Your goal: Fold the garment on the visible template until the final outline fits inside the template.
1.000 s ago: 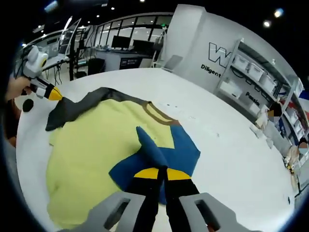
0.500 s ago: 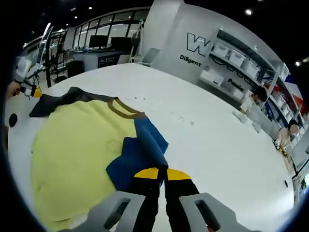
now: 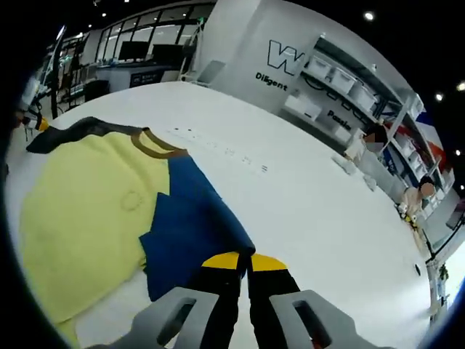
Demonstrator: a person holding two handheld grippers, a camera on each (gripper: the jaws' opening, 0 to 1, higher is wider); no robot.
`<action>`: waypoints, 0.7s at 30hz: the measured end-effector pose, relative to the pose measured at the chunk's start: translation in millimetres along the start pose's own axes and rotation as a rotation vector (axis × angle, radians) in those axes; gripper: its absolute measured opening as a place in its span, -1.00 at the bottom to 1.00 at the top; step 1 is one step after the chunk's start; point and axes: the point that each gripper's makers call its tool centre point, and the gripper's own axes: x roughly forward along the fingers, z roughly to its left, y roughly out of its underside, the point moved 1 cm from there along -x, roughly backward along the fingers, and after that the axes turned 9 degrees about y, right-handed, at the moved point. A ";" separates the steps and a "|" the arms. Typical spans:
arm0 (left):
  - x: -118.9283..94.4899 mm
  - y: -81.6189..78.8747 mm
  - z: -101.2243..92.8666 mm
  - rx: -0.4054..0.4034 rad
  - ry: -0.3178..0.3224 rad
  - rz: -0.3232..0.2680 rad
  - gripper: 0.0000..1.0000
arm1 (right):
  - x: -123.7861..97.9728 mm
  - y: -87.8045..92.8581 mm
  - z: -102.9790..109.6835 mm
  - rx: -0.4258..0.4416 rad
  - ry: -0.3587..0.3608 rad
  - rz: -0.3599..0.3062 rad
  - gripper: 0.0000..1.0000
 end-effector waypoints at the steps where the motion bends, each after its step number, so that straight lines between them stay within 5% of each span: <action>1: 0.2 0.4 0.6 -0.008 -0.001 -0.001 -1.00 | 1.8 2.0 -1.9 0.001 0.006 0.001 -1.00; 21: 6.8 12.4 9.1 -0.022 -0.043 0.048 -1.00 | 28.7 38.6 -56.9 0.037 0.150 0.073 -1.00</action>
